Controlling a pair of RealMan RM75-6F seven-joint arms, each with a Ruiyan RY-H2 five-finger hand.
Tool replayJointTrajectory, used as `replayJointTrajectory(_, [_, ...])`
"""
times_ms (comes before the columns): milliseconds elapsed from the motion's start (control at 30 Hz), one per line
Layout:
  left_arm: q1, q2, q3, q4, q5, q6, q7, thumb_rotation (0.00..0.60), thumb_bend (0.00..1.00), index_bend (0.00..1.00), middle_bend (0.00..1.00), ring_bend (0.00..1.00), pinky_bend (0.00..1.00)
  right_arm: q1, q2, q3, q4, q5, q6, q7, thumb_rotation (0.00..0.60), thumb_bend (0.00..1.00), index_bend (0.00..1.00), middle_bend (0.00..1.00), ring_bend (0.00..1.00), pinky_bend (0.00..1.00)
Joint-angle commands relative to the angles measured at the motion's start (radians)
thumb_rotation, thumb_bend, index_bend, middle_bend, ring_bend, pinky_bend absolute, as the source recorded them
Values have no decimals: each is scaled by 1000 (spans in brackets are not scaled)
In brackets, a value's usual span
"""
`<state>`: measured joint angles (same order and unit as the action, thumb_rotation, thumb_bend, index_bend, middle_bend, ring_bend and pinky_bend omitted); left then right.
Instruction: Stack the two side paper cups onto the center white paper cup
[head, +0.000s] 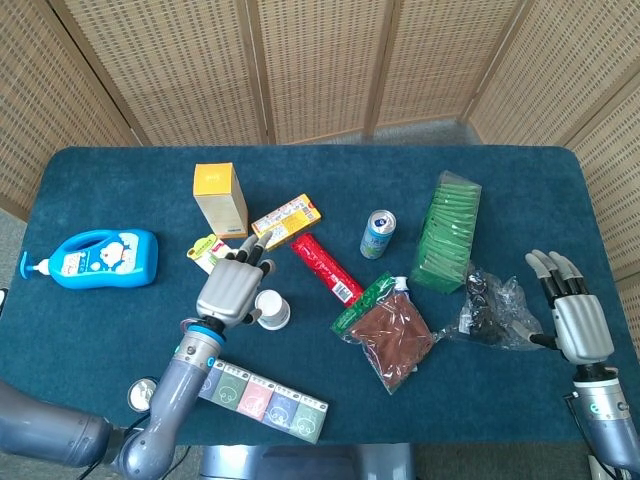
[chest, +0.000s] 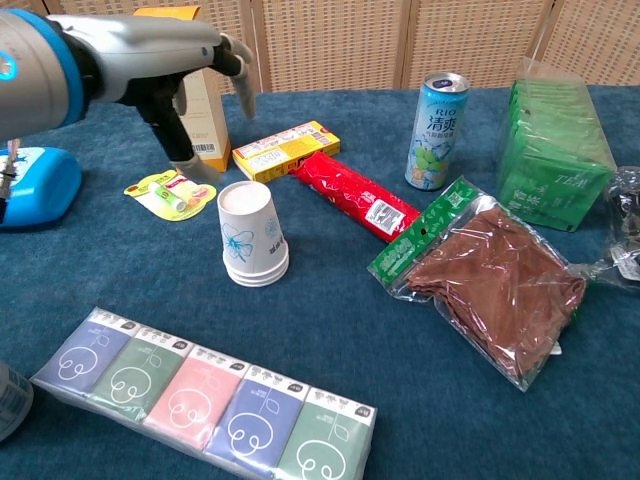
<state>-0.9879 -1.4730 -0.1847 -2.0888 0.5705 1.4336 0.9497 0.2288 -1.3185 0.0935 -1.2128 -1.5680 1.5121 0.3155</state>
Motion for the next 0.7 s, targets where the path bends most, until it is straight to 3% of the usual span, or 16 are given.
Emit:
replayJointTrajectory(33, [29,55,25,-33,17,-21,-29,600,237,220,0,0,279,0,0,-1,-1,-2,1,1,600,84,17,0,0,128])
replayJointTrajectory(167, [98,177,77,-66,97,-69,-126,600,234,5,0,0,144,0,1,-4,-4,-6,1,-2,600,83,17,0,0,129])
replayJointTrajectory(333, [204,346,157,-72,282,-134,-307,600,232,0,0,0,85,0,-2,-8,-7,-10,-2,-13,600,82,17,0,0,128])
replayJointTrajectory(467, [311,452,231,15,564,-146,-524,600,229,0,0,0,51,1,-6,-13,-11,-13,-6,-20,600,83,17,0,0,128])
replayJointTrajectory(567, [401,485,289,124,786,-89,-712,600,226,0,0,0,46,0,-7,-17,-15,-20,-4,-37,600,84,18,0,0,129])
replayJointTrajectory(700, [518,485,342,268,961,43,-885,600,223,0,0,0,38,-2,-8,-21,-34,-27,3,-68,600,82,17,0,0,128])
